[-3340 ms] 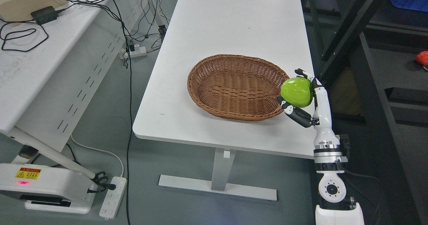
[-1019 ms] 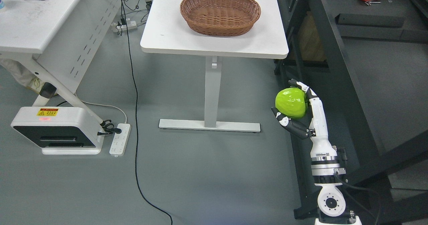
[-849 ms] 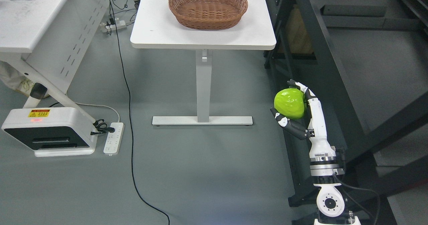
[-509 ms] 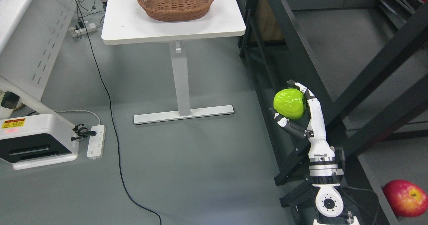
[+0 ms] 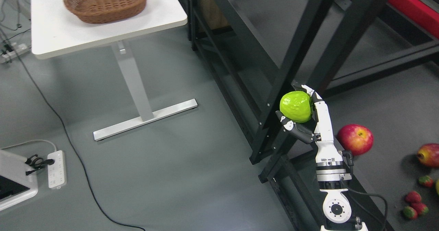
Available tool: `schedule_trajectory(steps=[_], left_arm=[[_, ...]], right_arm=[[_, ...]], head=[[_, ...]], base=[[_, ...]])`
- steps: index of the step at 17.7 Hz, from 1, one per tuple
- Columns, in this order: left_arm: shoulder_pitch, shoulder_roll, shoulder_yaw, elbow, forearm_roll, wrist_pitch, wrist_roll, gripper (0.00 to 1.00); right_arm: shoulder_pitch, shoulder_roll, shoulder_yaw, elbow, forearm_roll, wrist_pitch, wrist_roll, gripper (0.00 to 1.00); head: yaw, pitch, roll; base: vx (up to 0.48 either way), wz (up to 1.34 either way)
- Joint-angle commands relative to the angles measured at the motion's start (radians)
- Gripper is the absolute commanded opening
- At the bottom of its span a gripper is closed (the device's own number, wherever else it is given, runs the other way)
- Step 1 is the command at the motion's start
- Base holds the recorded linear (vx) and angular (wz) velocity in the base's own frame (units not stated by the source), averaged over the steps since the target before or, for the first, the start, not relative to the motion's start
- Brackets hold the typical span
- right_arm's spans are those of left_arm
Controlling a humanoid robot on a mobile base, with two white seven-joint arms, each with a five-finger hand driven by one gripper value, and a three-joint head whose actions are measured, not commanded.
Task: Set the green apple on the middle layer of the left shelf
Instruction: 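Hold the green apple in the right hand while turning toward the black shelf, then carry the green apple over the shelf tray and lower it down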
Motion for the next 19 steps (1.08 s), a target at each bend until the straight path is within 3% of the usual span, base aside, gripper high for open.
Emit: schedule_trajectory(steps=[1,11,19], left_arm=[[0.000,0.017,0.000,0.000,0.000,0.000,0.000,1.00],[0.000,0.017,0.000,0.000,0.000,-0.001,0.000,1.00],[0.000,0.017,0.000,0.000,0.000,-0.001,0.000,1.00]], right_arm=[[0.000,-0.017,-0.015,0.000,0.000,0.001,-0.001,0.00],[0.000,-0.017,-0.015,0.000,0.000,0.001,-0.001,0.00],[0.000,-0.017,-0.012,0.000,0.000,0.001,-0.002,0.00]], head=[[0.0000,0.000,0.000],[0.0000,0.000,0.000],[0.0000,0.000,0.000]], base=[[-0.081,-0.58],[-0.032,-0.75],[0.100,-0.74]])
